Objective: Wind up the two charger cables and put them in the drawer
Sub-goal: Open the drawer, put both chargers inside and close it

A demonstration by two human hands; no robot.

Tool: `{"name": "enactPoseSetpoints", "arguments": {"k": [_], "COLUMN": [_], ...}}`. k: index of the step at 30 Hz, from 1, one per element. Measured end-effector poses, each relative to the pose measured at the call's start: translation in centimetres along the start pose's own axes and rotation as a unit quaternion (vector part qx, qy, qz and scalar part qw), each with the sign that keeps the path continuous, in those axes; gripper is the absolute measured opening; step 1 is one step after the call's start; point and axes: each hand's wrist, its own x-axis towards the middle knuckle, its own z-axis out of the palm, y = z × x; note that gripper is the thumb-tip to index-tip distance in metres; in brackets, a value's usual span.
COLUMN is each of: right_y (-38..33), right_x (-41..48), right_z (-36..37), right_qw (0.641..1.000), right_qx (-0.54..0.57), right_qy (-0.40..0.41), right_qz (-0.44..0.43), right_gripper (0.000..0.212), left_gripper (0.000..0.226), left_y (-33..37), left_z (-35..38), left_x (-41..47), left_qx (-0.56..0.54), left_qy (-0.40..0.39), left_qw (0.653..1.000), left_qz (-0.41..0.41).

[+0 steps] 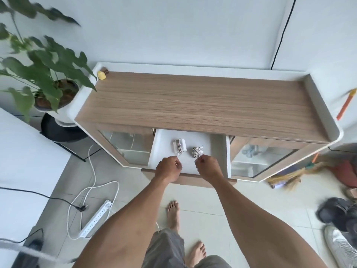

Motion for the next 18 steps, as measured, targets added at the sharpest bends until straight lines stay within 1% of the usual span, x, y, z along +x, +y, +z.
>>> {"name": "enactPoseSetpoints", "arguments": {"k": [2,4,5,6,7,8,9,10,11,14,17,18], "right_y": [0.2,0.5,0.5,0.5,0.6,0.8,1.1,1.6,2.0,2.7,2.9,2.8], "right_x": [-0.5,-1.0,-1.4,-1.7,-2.1,-2.5,-2.8,-3.0,-3.3,-3.5,-2.8,-2.4], "right_z": [-0.3,-0.7,-0.8,-0.9,-0.9,-0.9,-0.8,-0.6,-0.4,0.2,0.5,0.6], "right_qw": [1.0,0.999,0.996,0.987,0.968,0.938,0.904,0.874,0.85,0.802,0.75,0.741], "right_qx": [0.012,0.044,0.085,0.145,0.221,0.299,0.362,0.404,0.433,0.482,0.539,0.55], "right_qy": [0.003,-0.001,-0.002,0.0,0.0,-0.002,0.002,0.009,0.014,0.032,0.049,0.053], "right_qz": [0.001,0.018,0.037,0.072,0.119,0.177,0.229,0.27,0.3,0.351,0.38,0.382], "right_gripper": [0.022,0.02,0.019,0.018,0.016,0.016,0.016,0.016,0.015,0.01,0.021,0.021], "left_gripper": [0.013,0.012,0.017,0.026,0.036,0.042,0.044,0.045,0.043,0.035,0.026,0.023], "left_y": [0.1,0.0,0.0,0.0,-0.1,-0.3,-0.5,-0.8,-1.1,-1.7,-2.3,-2.5], "left_z": [-0.1,0.0,0.1,0.2,0.3,0.4,0.6,0.9,1.1,1.5,1.7,1.6], "left_x": [-0.9,-1.6,-2.1,-2.3,-2.6,-2.8,-2.9,-3.0,-3.0,-2.7,-1.6,-1.2], "left_qx": [-0.011,-0.049,-0.09,-0.153,-0.237,-0.322,-0.389,-0.429,-0.45,-0.502,-0.559,-0.572], "left_qy": [0.004,0.007,0.01,0.011,0.015,0.022,0.025,0.025,0.023,0.036,0.036,0.034], "left_qw": [1.0,0.998,0.994,0.983,0.96,0.924,0.886,0.858,0.841,0.797,0.747,0.734], "left_qz": [-0.008,-0.036,-0.062,-0.1,-0.149,-0.204,-0.251,-0.282,-0.3,-0.334,-0.359,-0.364]}}
